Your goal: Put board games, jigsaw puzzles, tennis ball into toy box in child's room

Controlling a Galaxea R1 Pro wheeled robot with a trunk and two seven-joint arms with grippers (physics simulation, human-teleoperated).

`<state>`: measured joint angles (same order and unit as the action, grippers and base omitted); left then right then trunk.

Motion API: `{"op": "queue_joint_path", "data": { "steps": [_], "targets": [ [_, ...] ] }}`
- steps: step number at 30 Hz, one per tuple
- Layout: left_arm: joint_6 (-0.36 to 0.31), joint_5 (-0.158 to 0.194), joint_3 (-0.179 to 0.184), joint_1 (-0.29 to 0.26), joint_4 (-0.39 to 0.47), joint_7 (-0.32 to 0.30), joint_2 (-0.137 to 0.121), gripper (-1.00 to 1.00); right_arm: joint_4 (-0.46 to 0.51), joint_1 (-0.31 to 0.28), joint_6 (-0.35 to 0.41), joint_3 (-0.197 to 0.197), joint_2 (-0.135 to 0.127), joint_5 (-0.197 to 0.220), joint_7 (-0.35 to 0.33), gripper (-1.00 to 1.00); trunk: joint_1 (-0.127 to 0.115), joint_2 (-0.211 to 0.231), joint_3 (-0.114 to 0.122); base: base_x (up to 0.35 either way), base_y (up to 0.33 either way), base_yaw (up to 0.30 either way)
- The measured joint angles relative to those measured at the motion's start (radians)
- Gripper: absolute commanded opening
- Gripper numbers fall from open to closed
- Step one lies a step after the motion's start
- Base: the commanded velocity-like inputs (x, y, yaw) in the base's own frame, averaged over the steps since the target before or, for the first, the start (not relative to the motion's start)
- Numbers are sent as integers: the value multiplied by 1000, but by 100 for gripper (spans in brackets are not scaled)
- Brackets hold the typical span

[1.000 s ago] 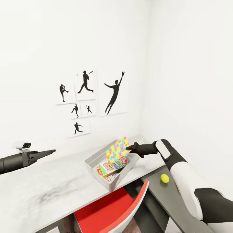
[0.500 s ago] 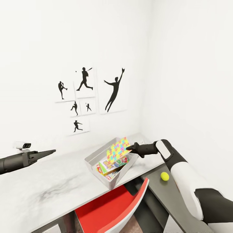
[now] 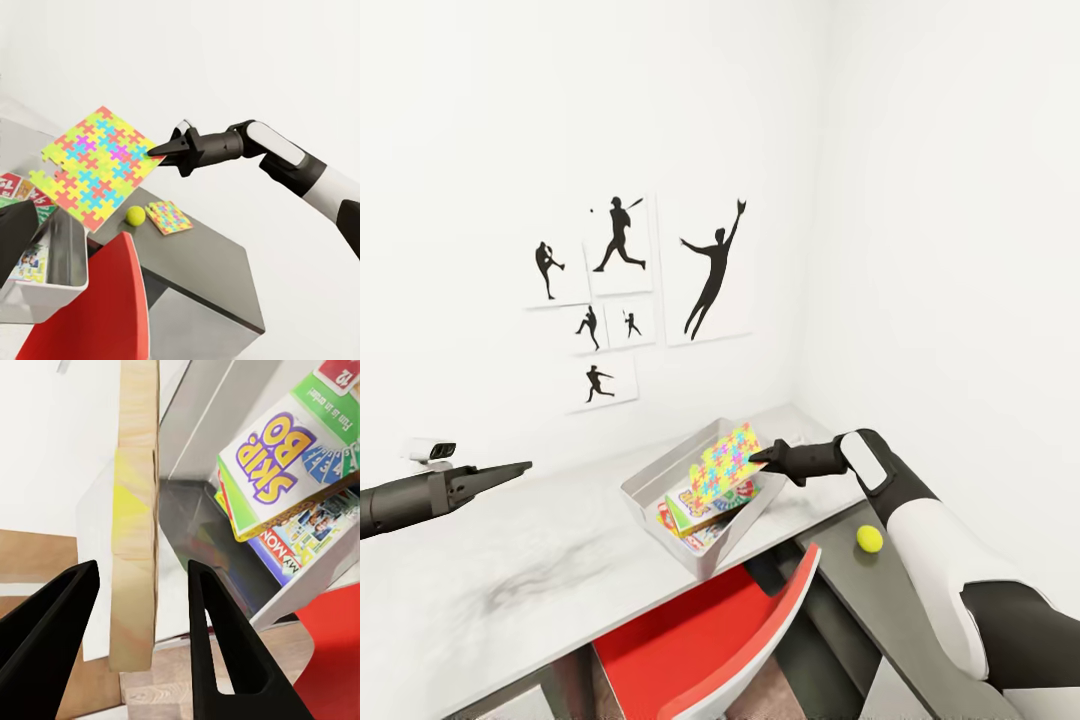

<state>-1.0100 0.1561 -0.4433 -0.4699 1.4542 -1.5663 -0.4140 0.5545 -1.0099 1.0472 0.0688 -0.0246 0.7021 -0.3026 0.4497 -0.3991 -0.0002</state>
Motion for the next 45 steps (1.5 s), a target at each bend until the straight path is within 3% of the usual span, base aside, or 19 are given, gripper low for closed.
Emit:
{"op": "queue_joint_path", "data": {
  "steps": [11, 18, 21, 45],
  "targets": [
    [3, 0, 0, 1, 0, 0, 1, 100, 40, -13, 0, 9, 7, 2, -1, -100, 0, 1, -17, 0, 0, 0],
    [4, -1, 0, 1, 0, 0, 4, 100, 39, -52, 0, 127, 17, 3, -6, -100, 0, 2, -28, 0, 0, 0],
    [4, 0, 0, 1, 0, 0, 4, 100, 38, -55, -1, 146, 19, 3, -8, -100, 0, 2, -33, 0, 0, 0],
    [4, 0, -2, 1, 0, 0, -2, 100, 44, -57, -1, 153, 15, 2, -11, -100, 0, 1, -69, 7, 25, 0]
  ]
}}
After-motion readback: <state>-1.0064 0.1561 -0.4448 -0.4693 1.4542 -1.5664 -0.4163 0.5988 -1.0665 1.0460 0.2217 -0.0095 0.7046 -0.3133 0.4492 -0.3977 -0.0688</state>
